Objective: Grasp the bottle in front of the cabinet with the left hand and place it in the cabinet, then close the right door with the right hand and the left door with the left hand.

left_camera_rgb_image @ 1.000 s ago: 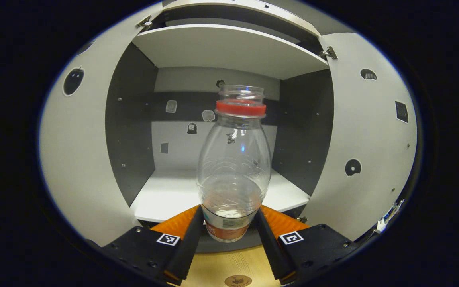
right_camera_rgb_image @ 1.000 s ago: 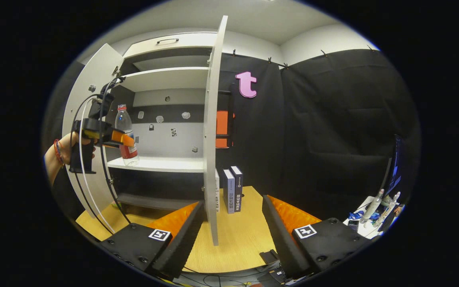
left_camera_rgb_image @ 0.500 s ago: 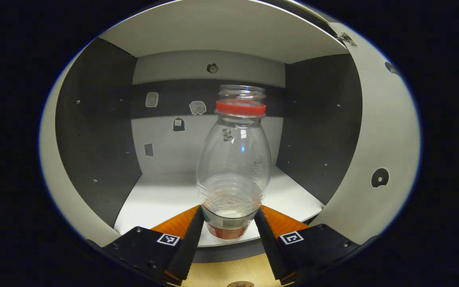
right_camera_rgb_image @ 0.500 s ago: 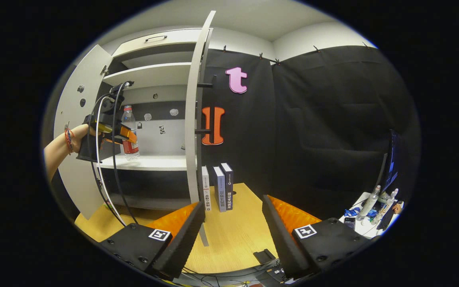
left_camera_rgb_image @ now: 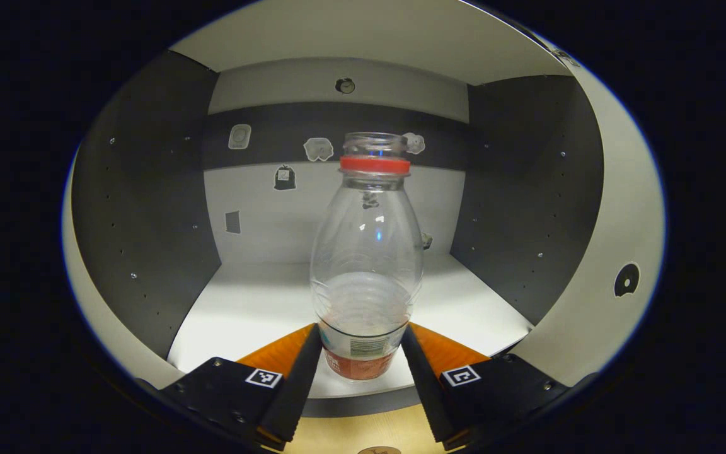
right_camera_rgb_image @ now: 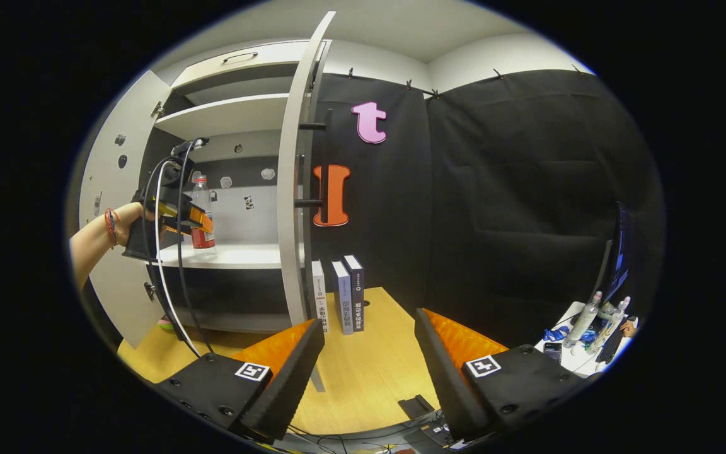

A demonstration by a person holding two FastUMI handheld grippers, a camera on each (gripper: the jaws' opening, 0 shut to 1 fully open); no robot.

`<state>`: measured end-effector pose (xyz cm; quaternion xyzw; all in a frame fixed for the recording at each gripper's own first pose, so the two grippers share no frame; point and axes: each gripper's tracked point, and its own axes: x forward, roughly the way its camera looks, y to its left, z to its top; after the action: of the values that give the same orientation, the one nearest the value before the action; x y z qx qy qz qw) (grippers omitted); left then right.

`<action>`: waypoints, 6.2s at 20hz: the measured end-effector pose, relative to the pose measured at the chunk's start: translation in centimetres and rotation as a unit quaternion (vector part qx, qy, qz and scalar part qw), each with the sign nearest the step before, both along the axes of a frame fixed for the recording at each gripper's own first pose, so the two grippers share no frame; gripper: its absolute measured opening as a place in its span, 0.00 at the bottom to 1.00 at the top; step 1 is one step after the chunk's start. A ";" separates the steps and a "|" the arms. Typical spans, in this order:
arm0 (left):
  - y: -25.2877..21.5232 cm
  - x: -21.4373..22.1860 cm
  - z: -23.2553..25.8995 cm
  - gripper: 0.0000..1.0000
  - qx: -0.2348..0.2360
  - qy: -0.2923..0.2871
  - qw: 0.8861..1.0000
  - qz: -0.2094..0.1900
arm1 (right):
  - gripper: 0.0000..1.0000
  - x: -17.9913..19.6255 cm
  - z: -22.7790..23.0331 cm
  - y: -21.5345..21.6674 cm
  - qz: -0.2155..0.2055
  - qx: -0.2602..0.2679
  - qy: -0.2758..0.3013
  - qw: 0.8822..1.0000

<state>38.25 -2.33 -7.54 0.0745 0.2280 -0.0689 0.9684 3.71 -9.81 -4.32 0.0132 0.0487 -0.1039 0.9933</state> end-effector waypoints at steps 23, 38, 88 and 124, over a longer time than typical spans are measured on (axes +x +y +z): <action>-0.6 -12.8 6.9 0.95 -0.033 -0.091 0.995 -0.029 | 0.97 -0.8 2.1 0.5 0.032 -0.006 -0.024 0.999; 7.1 -28.0 8.4 0.95 -0.061 -0.144 0.987 0.034 | 0.97 5.7 3.9 -1.3 0.086 0.000 -0.033 0.996; 19.7 -36.8 14.6 0.95 -0.030 -0.226 0.960 0.163 | 0.92 11.1 5.0 9.0 0.188 -0.027 -0.047 0.981; 23.9 -36.5 13.9 0.95 -0.025 -0.213 0.951 0.224 | 0.94 19.1 5.7 18.0 0.222 -0.031 -0.047 0.974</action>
<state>1.78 21.60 6.32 0.0099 0.0257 0.1612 0.9865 22.82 8.23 1.38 -0.0243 0.0006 0.1179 0.9927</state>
